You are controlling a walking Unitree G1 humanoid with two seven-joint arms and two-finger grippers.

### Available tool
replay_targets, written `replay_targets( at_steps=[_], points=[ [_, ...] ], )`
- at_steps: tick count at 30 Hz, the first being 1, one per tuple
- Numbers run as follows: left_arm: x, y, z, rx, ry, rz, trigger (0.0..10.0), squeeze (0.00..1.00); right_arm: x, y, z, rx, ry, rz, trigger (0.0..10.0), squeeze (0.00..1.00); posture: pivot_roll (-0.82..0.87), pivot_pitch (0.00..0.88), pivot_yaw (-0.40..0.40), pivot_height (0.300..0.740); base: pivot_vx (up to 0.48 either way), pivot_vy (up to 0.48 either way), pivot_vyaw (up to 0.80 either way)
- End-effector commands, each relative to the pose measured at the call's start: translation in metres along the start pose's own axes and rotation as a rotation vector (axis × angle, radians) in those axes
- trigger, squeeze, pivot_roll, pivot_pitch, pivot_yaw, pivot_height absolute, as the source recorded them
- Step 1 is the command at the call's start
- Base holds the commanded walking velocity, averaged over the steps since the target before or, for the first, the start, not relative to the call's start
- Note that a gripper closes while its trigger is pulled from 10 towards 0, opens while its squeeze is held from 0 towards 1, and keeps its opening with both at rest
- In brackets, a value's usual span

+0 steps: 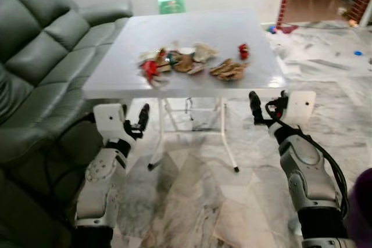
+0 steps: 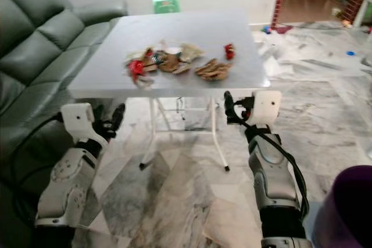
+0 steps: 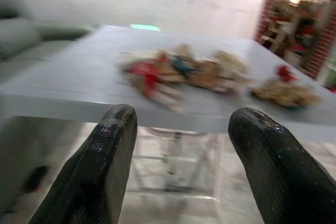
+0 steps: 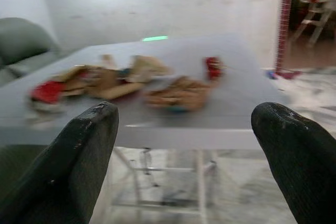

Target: Picking trash to rubbish bin

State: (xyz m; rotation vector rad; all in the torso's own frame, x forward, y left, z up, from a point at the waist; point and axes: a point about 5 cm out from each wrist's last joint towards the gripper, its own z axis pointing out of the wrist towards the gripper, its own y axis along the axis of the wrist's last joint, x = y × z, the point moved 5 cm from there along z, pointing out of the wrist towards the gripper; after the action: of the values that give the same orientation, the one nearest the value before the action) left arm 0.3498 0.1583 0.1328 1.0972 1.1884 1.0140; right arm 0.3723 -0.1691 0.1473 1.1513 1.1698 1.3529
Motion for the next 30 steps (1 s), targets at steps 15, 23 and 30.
replay_targets(
  at_steps=[15,23,30],
  points=[
    [0.027,0.023,0.015,-0.048,0.091,0.01,10.0,0.0,0.001,0.011,0.007,-0.024,-0.055,-0.008,10.0,0.0,-0.03,0.04,0.096,0.74,0.0,0.472,0.0],
    [0.027,0.021,0.019,-0.045,0.097,0.003,10.0,0.0,0.003,0.012,0.009,-0.013,-0.052,0.01,10.0,0.0,-0.03,0.043,0.094,0.74,0.0,0.48,0.0],
    [0.03,0.022,0.022,-0.044,0.106,0.008,10.0,0.0,0.003,0.013,0.01,-0.018,-0.065,-0.016,10.0,0.0,-0.03,0.046,0.095,0.74,0.0,0.48,0.0]
  ],
)
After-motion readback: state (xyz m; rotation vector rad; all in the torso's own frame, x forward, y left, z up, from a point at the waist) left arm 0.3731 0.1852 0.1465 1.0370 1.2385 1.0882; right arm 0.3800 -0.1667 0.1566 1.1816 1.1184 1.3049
